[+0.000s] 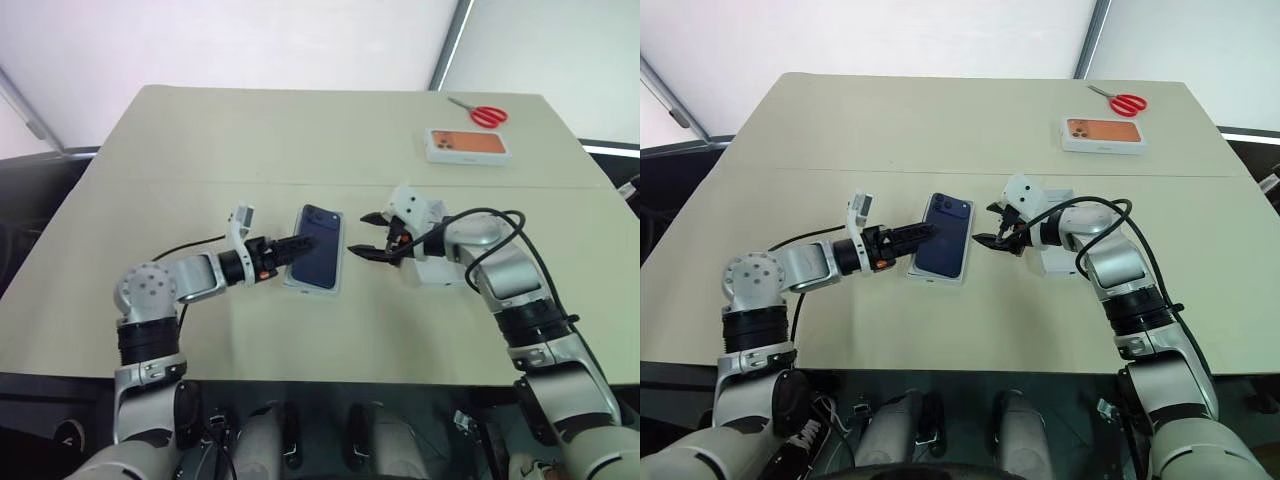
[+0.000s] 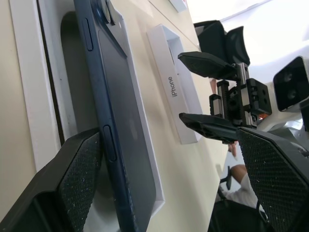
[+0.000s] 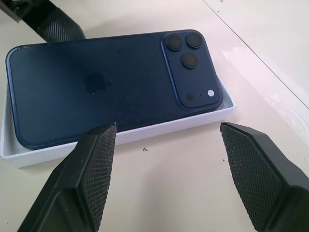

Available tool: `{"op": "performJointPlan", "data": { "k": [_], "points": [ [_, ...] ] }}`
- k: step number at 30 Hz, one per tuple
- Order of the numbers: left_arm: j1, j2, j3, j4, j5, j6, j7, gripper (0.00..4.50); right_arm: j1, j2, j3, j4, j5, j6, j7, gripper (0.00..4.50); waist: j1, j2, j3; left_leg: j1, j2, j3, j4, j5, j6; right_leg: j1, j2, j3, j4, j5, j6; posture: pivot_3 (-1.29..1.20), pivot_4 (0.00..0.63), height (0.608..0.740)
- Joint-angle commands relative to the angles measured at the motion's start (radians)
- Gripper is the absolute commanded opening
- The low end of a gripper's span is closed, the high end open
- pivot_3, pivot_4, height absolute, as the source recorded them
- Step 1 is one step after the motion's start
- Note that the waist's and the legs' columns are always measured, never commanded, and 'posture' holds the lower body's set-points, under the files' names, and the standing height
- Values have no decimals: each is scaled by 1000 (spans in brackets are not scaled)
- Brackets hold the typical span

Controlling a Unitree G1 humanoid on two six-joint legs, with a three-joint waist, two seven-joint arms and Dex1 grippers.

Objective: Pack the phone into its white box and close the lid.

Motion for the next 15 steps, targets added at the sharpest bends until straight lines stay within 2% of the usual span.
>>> {"op": "performJointPlan", "data": {
  "k": [1,6,11,14,15],
  "points": [
    [2,45,-14,-68,-13,0,-38,4489,-20,6,-7,-11,1,-24,1,3603,0,0,0,0,0,0,0,0,0,0,0,0,0,0,0,0,150,738],
    [-27,119,9,-51,-5,-10,-58,4489,-20,9,-5,-6,0,-29,2,3603,1,0,0,0,0,0,0,0,0,0,0,0,0,0,0,0,150,738],
    [-21,168,-23,-48,44,-63,-83,4489,-27,24,0,5,-2,-34,-3,3603,1,0,0,0,0,0,0,0,0,0,0,0,0,0,0,0,150,738],
    [-8,179,-61,-19,124,-131,-79,3669,-18,29,10,4,-11,-33,2,2778,1,0,0,0,0,0,0,0,0,0,0,0,0,0,0,0,150,738],
    [-5,181,-72,-4,149,-153,-77,3156,-16,29,16,10,-23,-41,-3,2246,1,0,0,0,0,0,0,0,0,0,0,0,0,0,0,0,150,738]
  ]
}}
